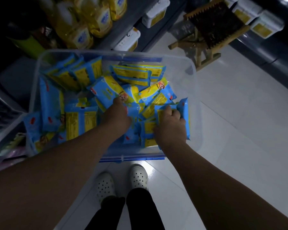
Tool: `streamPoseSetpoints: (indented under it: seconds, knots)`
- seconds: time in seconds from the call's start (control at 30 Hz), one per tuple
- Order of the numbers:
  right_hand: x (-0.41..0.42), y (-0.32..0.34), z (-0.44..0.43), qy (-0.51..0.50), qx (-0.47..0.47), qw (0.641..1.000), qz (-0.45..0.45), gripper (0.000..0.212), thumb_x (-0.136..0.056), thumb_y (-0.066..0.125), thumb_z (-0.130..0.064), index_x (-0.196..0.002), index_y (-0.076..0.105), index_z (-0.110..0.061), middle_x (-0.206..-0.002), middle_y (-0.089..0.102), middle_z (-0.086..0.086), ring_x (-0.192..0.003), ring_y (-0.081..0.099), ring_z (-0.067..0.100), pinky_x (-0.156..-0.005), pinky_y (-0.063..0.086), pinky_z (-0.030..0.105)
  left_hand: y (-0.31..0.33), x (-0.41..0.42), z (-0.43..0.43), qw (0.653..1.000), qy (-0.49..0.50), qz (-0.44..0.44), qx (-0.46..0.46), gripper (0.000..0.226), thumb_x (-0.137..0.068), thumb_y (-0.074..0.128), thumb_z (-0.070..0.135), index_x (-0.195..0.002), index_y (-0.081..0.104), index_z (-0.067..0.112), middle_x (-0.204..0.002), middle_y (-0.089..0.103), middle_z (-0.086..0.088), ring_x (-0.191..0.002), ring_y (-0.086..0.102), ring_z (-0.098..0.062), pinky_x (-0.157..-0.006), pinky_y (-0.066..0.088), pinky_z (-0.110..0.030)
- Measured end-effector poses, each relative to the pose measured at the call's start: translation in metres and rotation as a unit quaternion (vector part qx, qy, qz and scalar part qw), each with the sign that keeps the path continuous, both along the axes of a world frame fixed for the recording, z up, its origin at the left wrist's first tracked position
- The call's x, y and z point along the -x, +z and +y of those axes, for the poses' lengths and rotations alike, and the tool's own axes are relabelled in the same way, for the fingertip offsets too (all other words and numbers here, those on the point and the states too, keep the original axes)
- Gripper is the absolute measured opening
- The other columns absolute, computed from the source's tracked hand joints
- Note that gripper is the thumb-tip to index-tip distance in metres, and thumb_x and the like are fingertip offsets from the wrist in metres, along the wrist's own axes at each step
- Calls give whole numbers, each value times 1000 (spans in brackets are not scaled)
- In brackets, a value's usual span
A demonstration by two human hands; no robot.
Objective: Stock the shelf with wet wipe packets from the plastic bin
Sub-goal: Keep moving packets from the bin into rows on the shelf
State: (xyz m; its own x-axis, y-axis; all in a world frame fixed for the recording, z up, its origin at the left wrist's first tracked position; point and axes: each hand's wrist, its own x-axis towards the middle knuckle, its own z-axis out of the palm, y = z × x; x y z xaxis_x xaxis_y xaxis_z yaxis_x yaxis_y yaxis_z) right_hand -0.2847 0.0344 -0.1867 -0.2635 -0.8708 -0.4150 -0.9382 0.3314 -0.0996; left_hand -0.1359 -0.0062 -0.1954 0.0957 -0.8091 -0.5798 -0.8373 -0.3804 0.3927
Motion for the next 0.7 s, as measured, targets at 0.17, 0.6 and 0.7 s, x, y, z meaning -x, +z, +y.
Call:
streamPoseSetpoints:
  seconds: [0.17, 0.6, 0.7]
  knots:
    - [5, 22, -10, -29, 29, 998, -47, 69, -84, 47, -2, -147, 22, -7, -125, 54, 17, -110, 57, 35, -88, 44, 37, 10, -12, -6, 998, 39, 39, 4, 20, -89, 60, 16, -97, 43, 11, -87, 44, -9, -68, 43, -25, -58, 33, -32]
    - [-32, 152, -34, -97, 74, 929, -349, 44, -85, 46, 2, -126, 48, -15, -96, 62, 12, -85, 62, 33, -71, 49, 38, 148, -55, -11, 956, 207, 198, 65, 20, -83, 60, 7, -100, 55, -2, -90, 58, -18, -78, 55, -23, -66, 41, -33]
    - [-39, 185, -42, -113, 93, 902, -407, 30, -91, 49, -4, -118, 48, -17, -88, 61, 9, -66, 56, 22, -58, 45, 29, 189, -62, -14, 955, 211, 192, 78, 17, -89, 57, 8, -105, 57, 4, -101, 61, -17, -85, 58, -26, -74, 50, -36]
